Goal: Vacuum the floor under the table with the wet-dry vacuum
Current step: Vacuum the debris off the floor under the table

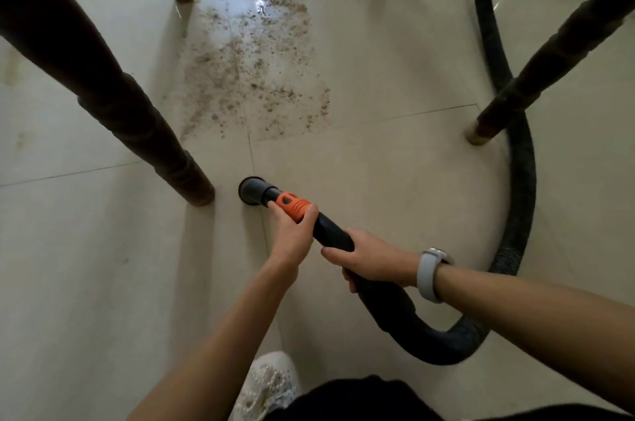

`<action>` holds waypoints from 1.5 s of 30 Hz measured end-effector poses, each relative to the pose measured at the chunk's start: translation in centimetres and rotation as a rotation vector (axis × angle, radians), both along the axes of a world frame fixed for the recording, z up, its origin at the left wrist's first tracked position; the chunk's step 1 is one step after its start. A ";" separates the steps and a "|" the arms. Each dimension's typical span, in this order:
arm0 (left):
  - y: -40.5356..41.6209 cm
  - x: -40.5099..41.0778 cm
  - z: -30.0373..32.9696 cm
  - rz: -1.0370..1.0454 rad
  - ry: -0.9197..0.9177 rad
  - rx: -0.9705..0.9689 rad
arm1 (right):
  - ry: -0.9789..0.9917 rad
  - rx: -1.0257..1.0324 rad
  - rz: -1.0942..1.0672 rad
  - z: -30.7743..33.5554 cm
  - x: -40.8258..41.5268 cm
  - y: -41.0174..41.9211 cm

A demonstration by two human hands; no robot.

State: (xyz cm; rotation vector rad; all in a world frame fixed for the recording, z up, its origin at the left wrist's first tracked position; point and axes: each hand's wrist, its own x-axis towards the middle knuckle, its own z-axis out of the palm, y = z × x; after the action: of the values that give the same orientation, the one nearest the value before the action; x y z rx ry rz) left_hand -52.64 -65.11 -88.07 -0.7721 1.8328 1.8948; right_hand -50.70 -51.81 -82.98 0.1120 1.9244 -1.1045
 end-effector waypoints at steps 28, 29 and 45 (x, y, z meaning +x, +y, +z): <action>1.4 -1.2 0.3 -0.158 -0.064 -0.031 | -0.007 0.158 -0.044 -0.8 1.1 3.1; 2.2 -1.0 0.2 -0.195 -0.064 -0.031 | -0.012 0.172 -0.061 -0.8 1.4 4.0; 12.3 -2.4 -0.4 -0.450 -0.111 0.004 | 0.151 0.412 -0.176 -2.4 3.0 11.4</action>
State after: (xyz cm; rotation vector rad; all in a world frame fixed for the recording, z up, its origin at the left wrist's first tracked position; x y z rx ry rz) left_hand -54.99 -52.86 -88.43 -0.4062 1.7536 1.5354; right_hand -47.69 -40.37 -85.37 0.4430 2.2927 -0.8303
